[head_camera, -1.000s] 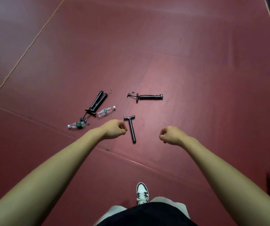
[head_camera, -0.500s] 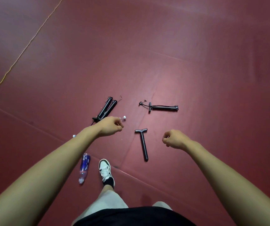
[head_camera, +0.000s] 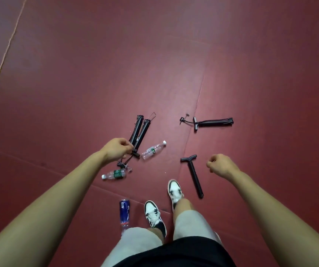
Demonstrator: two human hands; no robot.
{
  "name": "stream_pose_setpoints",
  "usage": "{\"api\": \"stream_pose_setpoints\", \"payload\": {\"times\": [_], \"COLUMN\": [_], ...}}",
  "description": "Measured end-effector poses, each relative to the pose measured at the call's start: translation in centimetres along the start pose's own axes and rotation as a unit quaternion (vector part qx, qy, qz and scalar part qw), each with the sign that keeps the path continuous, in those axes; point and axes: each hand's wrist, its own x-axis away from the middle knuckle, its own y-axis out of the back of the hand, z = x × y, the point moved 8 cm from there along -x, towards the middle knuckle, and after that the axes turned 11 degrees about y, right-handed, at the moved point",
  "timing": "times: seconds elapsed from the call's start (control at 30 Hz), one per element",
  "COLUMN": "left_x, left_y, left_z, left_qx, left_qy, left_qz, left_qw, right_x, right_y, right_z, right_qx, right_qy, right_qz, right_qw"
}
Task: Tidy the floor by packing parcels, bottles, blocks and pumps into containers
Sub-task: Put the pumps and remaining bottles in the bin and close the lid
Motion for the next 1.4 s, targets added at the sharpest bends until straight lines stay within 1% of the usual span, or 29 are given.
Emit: {"api": "stream_pose_setpoints", "payload": {"times": [0.13,0.27,0.37,0.47,0.57,0.7,0.8,0.87,0.93,1.0,1.1,1.17,1.2,1.3,1.4], "left_x": [-6.3,-14.1,-21.7,-30.7,-40.2,-51.8,-59.2,-63.7,-67.1,-69.8,-72.7,-73.8,-74.3,-75.4,-75.7], "left_y": [1.3,2.3,2.2,1.1,-0.9,-4.9,-8.3,-10.2,-11.7,-12.8,-13.4,-13.4,-13.5,-13.5,-13.6], "left_z": [0.7,-0.1,-1.3,-1.1,1.3,6.7,11.1,14.2,17.0,18.8,20.3,20.4,20.3,20.3,21.0], "left_qx": [0.004,0.004,-0.006,-0.025,-0.035,-0.019,-0.015,-0.024,-0.031,-0.011,0.022,0.006,-0.006,-0.03,0.0], "left_qy": [0.023,0.029,0.023,0.017,0.018,0.056,0.074,0.099,0.133,0.152,0.179,0.182,0.181,0.163,0.149], "left_qz": [0.001,-0.01,-0.022,-0.055,-0.087,-0.104,-0.114,-0.123,-0.143,-0.173,-0.216,-0.244,-0.253,-0.268,-0.262], "left_qw": [1.0,1.0,0.999,0.998,0.995,0.993,0.991,0.987,0.98,0.973,0.96,0.953,0.95,0.949,0.953], "right_x": [-5.6,-13.5,-21.0,-29.1,-36.9,-46.7,-53.1,-56.9,-59.7,-62.4,-65.8,-67.7,-68.5,-70.6,-71.0], "right_y": [-0.8,-0.8,-1.0,-2.0,-4.9,-10.3,-14.7,-17.6,-20.1,-21.5,-20.9,-18.9,-17.9,-16.6,-17.8], "right_z": [0.4,-0.1,-1.3,-2.9,-5.4,-10.6,-14.8,-17.0,-18.6,-19.8,-22.2,-23.7,-24.4,-26.3,-28.1], "right_qx": [-0.015,-0.015,-0.028,-0.047,-0.085,-0.128,-0.172,-0.196,-0.205,-0.241,-0.312,-0.333,-0.334,-0.331,-0.344], "right_qy": [-0.026,-0.055,-0.074,-0.089,-0.099,-0.136,-0.168,-0.185,-0.198,-0.209,-0.243,-0.263,-0.275,-0.334,-0.382], "right_qz": [0.007,0.007,-0.027,-0.071,-0.104,-0.164,-0.214,-0.243,-0.254,-0.281,-0.363,-0.415,-0.431,-0.43,-0.42], "right_qw": [1.0,0.998,0.997,0.992,0.986,0.969,0.947,0.932,0.924,0.905,0.844,0.805,0.792,0.77,0.748]}}
